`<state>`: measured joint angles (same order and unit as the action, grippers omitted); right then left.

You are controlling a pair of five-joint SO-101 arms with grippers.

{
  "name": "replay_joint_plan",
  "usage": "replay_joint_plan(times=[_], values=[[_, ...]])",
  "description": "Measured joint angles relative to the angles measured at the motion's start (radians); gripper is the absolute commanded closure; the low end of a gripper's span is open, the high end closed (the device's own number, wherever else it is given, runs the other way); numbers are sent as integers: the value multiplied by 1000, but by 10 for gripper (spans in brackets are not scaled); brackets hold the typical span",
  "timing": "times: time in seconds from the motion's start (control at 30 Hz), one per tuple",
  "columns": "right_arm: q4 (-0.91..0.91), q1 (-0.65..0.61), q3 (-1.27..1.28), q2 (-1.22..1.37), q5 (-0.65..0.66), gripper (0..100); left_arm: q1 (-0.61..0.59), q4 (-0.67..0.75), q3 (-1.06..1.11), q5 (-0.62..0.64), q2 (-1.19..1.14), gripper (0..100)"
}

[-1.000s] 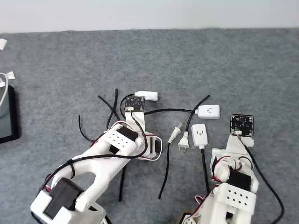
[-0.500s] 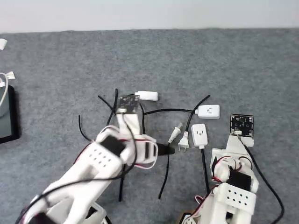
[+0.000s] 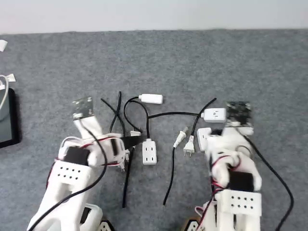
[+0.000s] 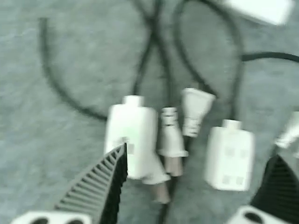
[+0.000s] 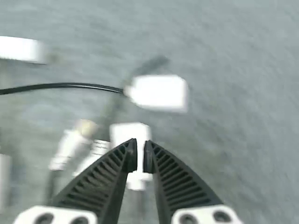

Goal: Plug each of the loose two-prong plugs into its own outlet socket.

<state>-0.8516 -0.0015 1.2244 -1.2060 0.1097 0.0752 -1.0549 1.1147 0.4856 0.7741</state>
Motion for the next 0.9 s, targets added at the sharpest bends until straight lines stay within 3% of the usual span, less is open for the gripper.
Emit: replay_joint_plan(times=[0.2, 0.33, 0.57, 0.9], values=[[18, -187, -55, 60, -129, 929, -60, 104, 112, -43, 0, 585], [106, -201, -69, 241, -161, 930, -66, 206, 143, -43, 0, 585], [98, -207, -258, 663, -255, 930, -64, 222, 143, -43, 0, 585], [86, -255, -288, 766, -282, 927, -64, 222, 143, -43, 0, 585]])
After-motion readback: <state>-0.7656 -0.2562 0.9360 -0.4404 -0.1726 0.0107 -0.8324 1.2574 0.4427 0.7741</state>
